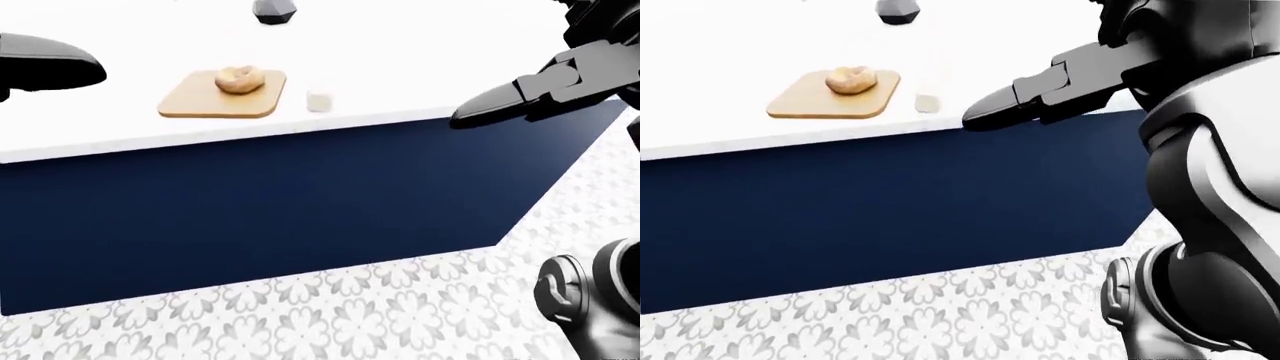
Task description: Pick up the wedge of cheese and place it on the slice of bread to prepare a simple cheese on bread dish.
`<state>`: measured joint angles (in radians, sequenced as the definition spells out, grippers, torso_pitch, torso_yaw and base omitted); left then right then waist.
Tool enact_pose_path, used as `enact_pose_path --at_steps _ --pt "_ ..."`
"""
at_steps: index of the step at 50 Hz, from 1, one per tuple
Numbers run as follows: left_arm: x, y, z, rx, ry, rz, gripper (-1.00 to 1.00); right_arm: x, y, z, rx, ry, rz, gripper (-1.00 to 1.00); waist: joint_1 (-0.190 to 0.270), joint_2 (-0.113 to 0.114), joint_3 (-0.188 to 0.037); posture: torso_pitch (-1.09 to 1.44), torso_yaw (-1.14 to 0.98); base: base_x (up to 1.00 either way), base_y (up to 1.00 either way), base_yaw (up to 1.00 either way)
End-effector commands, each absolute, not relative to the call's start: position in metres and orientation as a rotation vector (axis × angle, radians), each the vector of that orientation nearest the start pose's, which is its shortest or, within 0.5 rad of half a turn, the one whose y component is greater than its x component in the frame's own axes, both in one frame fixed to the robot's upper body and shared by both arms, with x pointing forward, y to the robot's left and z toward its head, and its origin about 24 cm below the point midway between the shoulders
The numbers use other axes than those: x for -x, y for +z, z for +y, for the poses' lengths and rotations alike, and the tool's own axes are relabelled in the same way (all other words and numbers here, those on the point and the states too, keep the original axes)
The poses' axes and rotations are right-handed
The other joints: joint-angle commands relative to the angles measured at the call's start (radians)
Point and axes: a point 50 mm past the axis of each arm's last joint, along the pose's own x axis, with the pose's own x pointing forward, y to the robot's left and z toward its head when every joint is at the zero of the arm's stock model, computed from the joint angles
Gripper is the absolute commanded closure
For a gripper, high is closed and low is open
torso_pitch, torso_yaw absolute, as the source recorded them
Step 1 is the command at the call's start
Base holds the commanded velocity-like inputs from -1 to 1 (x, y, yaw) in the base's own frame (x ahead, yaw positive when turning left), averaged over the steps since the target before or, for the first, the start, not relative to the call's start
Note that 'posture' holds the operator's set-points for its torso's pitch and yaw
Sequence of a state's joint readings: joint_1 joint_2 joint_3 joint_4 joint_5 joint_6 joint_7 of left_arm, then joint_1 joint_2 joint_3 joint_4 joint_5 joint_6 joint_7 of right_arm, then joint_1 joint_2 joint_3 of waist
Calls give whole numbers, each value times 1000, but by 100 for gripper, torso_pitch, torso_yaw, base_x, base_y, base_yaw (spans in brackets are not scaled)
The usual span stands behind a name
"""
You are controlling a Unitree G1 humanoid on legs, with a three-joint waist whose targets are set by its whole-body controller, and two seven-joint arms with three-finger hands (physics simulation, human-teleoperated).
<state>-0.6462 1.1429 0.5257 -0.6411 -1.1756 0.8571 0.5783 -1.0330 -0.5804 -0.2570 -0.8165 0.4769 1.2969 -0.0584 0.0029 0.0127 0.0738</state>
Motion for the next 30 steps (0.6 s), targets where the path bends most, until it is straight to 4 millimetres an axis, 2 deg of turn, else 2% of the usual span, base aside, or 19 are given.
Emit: enact_pose_path --at_steps 1,2,3,4,5,6,8,13,15,16,17,19,20,22,26,28,29,30 --pt "-183 384 238 -199 217 -642 -100 -214 372 -165 301 84 -618 -100 -1 2 -16 0 0 14 0 0" --pt "-183 385 238 -198 216 -642 -100 -214 371 -165 298 84 -616 -100 2 -21 -20 0 0 13 0 0" --pt "-183 385 238 -198 215 -642 -100 -214 371 -165 298 85 -617 -100 4 -54 -33 0 0 14 0 0" --pt "-182 385 237 -197 215 -641 -100 -214 371 -165 298 86 -617 -100 -2 -17 -21 0 0 14 0 0" --pt "-182 384 237 -197 215 -640 -100 -214 371 -165 299 87 -616 -100 -4 -32 -18 0 0 14 0 0" --pt "-182 384 237 -198 215 -640 -100 -214 371 -165 299 87 -615 -100 -2 -34 -19 0 0 13 0 0" --pt "-183 384 238 -195 216 -640 -100 -215 370 -165 299 86 -615 -100 -5 -20 -23 0 0 14 0 0" --pt "-183 383 239 -208 227 -636 -100 -215 371 -164 292 94 -617 -100 -8 24 -6 0 0 14 0 0" --pt "-183 384 241 -201 231 -637 -100 -214 371 -163 293 94 -617 -100 -17 63 -12 0 0 14 0 0" --pt "-183 383 241 -201 231 -636 -100 -214 371 -163 293 94 -618 -100 -20 95 -24 0 0 13 0 0" --pt "-183 383 241 -201 230 -637 -100 -214 371 -163 294 94 -618 -100 -18 83 -24 0 0 13 0 0" --pt "-184 382 240 -203 228 -634 -100 -215 370 -164 293 93 -617 -100 -17 89 -12 0 0 14 0 0" --pt "-185 383 239 -202 227 -633 -100 -214 371 -163 294 94 -618 -100 -13 81 -15 0 0 13 0 0" --pt "-184 384 238 -200 223 -635 -100 -214 371 -164 295 93 -618 -100 -9 61 -20 0 0 14 0 0" --pt "-184 384 238 -194 219 -635 -100 -213 372 -165 296 87 -618 -100 -6 24 -12 0 0 14 0 0" --pt "-184 384 238 -194 218 -636 -100 -213 372 -165 296 87 -618 -100 0 -9 -16 0 0 14 0 0" --pt "-184 384 237 -195 217 -635 -100 -214 371 -164 298 89 -617 -100 2 -37 -27 0 0 14 0 0" --pt "-184 384 237 -195 215 -636 -100 -214 371 -164 300 92 -617 -100 3 -30 -28 0 0 14 0 0"
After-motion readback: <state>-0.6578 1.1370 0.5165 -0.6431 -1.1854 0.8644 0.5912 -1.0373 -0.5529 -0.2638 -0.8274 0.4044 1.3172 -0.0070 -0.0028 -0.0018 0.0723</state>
